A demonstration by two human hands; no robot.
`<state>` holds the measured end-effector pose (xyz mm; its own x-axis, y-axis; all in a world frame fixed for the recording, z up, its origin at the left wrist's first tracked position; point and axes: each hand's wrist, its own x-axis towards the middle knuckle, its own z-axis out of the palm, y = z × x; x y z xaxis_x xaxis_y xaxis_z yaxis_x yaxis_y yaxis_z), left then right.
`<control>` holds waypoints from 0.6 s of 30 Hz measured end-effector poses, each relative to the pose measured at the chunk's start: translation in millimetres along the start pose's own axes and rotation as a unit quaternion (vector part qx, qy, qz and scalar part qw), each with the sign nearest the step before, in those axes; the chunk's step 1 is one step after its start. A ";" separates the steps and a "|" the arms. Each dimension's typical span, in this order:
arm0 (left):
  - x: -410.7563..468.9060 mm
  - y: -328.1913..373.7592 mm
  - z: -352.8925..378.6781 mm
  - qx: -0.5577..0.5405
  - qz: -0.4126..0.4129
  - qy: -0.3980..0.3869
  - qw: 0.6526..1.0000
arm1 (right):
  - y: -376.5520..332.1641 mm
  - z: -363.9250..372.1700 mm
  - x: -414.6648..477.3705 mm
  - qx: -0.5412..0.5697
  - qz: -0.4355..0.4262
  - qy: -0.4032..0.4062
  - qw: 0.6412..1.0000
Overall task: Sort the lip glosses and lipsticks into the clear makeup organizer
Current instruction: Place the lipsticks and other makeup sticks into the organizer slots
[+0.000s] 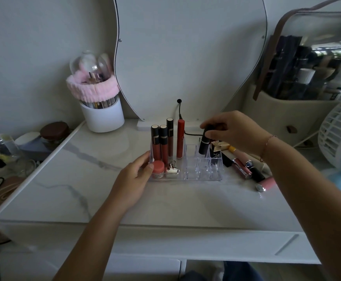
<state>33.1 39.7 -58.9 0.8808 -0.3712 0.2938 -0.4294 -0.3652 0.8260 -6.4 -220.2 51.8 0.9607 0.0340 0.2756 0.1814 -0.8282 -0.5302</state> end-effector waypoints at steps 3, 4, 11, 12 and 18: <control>-0.6 -1.0 0.1 -0.004 -0.002 -0.002 1.000 | -0.6 4.3 -1.1 -0.016 -0.007 -0.005 1.000; -1.1 0.5 -0.1 -0.003 0.000 -0.001 1.000 | -0.3 6.3 -1.3 -0.021 -0.008 -0.011 1.000; -2.1 1.1 -0.4 -0.003 -0.005 0.002 1.000 | 7.8 13.9 -2.2 -0.039 -0.006 -0.021 0.999; -2.2 0.4 -0.6 -0.006 -0.007 0.002 1.000 | 7.9 13.3 -2.9 -0.036 -0.008 -0.022 0.999; -3.5 6.2 -1.7 0.011 -0.009 0.004 1.000 | 19.3 -7.9 -24.2 0.036 0.040 0.092 0.994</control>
<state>27.7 40.2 -54.0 0.8896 -0.3584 0.2831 -0.4183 -0.3903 0.8202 -27.8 -241.4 41.3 0.9193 -0.1387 0.3683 0.1266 -0.7818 -0.6105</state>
